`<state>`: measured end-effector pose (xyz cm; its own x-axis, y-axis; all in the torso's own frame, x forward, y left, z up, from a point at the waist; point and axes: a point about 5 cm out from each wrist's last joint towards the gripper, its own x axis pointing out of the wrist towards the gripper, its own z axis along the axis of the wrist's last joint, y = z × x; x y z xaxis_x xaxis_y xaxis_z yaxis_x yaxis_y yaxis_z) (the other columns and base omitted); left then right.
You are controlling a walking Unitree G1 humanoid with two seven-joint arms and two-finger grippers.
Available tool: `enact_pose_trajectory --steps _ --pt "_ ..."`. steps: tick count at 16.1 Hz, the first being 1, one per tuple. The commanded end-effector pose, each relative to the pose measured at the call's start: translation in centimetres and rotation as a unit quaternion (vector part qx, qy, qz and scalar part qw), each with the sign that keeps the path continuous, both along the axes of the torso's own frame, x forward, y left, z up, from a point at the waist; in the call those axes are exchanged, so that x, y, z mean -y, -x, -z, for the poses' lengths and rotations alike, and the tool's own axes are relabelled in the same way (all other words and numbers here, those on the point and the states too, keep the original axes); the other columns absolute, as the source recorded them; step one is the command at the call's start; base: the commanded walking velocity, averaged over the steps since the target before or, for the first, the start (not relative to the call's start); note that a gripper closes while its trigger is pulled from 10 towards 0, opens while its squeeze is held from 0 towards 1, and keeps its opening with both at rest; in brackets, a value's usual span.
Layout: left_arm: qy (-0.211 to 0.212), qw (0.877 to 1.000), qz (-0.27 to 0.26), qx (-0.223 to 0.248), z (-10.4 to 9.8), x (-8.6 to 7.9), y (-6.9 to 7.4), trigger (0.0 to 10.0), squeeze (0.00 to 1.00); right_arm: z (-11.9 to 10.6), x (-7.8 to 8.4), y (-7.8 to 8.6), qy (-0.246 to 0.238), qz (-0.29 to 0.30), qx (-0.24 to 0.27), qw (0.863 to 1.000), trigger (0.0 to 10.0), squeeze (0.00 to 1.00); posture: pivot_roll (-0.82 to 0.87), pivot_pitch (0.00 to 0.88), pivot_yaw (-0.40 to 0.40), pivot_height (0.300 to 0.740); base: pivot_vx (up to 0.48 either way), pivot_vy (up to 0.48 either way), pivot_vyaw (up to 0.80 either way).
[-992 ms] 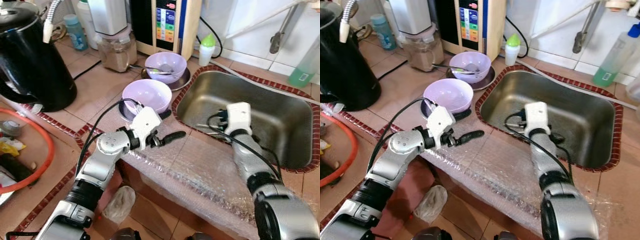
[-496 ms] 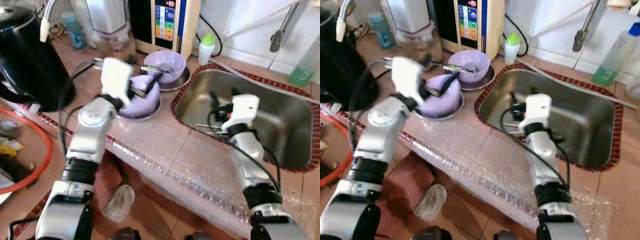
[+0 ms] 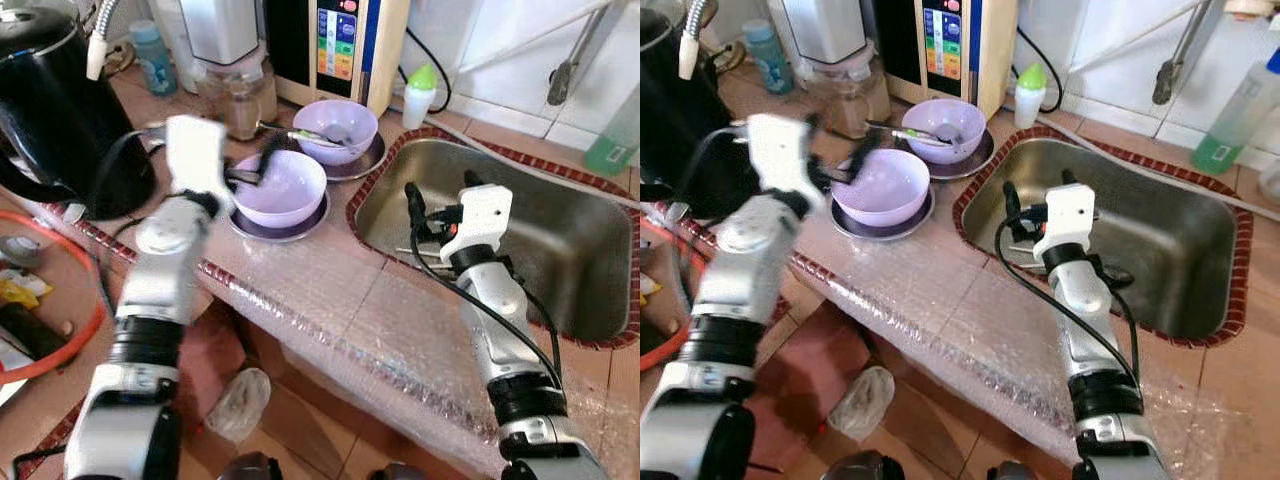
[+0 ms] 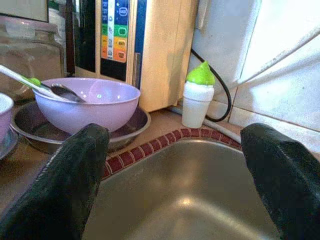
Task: Kitchen organization
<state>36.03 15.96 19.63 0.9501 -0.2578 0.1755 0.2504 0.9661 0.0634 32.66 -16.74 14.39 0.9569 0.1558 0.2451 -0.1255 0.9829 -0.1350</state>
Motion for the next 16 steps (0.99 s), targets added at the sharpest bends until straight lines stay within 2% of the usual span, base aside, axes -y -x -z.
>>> enact_pose_trajectory --steps 1,3,4,5,6,7,8,12,13,14,15,16 --pt "-0.003 0.999 -0.044 -0.019 0.0 -1.6 -0.5 10.0 1.00 0.0 -1.0 0.4 -0.004 -0.033 -0.004 0.999 10.0 1.00 -0.03 0.002 0.027 0.740 0.000 0.000 0.00" --pt "0.012 0.995 -0.078 -0.062 1.2 -2.8 -0.5 10.0 1.00 -0.1 -2.3 1.2 -0.009 -0.090 -0.009 0.996 10.0 1.00 -0.04 0.003 0.030 0.740 0.000 0.000 0.00" --pt "0.019 0.993 -0.087 -0.075 1.5 -3.1 -0.5 10.0 1.00 -0.2 -2.8 1.5 -0.008 -0.108 -0.011 0.994 10.0 0.95 -0.04 0.003 0.031 0.740 0.000 0.000 0.00" --pt "0.033 0.991 -0.092 -0.096 2.1 -3.4 -0.5 10.0 1.00 -0.2 -3.4 1.9 -0.006 -0.139 -0.014 0.990 10.0 0.60 -0.04 0.007 0.033 0.740 0.000 0.000 0.00" --pt "0.054 0.988 -0.087 -0.115 2.4 -3.3 -0.6 10.0 1.00 -0.4 -3.8 2.2 -0.002 -0.157 -0.016 0.987 10.0 0.00 -0.05 0.007 0.032 0.740 0.000 0.000 0.00" --pt "0.089 0.985 -0.079 -0.128 2.5 -3.1 -0.8 10.0 1.00 -0.3 -3.9 2.2 0.002 -0.156 -0.018 0.988 10.0 0.00 -0.05 0.007 0.032 0.740 0.000 0.000 0.00" --pt "0.104 0.983 -0.073 -0.134 2.5 -2.9 -0.9 10.0 1.00 -0.3 -3.9 2.1 0.003 -0.154 -0.020 0.988 10.0 0.00 -0.05 0.006 0.032 0.740 0.000 0.000 0.00" --pt "0.121 0.982 -0.047 -0.139 1.9 -2.1 -1.5 10.0 0.99 -0.6 -4.4 2.4 0.002 -0.170 -0.022 0.985 10.0 0.00 -0.06 0.005 0.039 0.740 0.000 0.000 0.00" --pt "0.117 0.982 -0.038 -0.146 1.9 -1.8 -1.6 10.0 0.47 -0.6 -4.6 2.7 0.000 -0.185 -0.026 0.982 10.0 0.00 -0.06 0.005 0.043 0.740 0.000 0.000 0.00" --pt "0.115 0.980 -0.024 -0.161 2.3 -1.5 -1.6 4.6 0.00 -0.7 -5.0 3.0 -0.002 -0.205 -0.028 0.978 10.0 0.00 -0.06 0.005 0.043 0.740 0.000 0.000 0.00" --pt "0.113 0.977 -0.007 -0.182 2.8 -1.0 -1.5 0.0 0.00 -0.7 -5.4 3.3 0.000 -0.231 -0.035 0.972 10.0 0.00 -0.07 0.006 0.049 0.740 0.000 0.000 0.00" --pt "0.122 0.971 0.009 -0.205 3.3 -0.6 -1.4 0.0 0.00 -0.7 -5.8 3.8 0.003 -0.258 -0.042 0.965 10.0 0.00 -0.07 0.006 0.049 0.740 0.000 0.000 0.00"
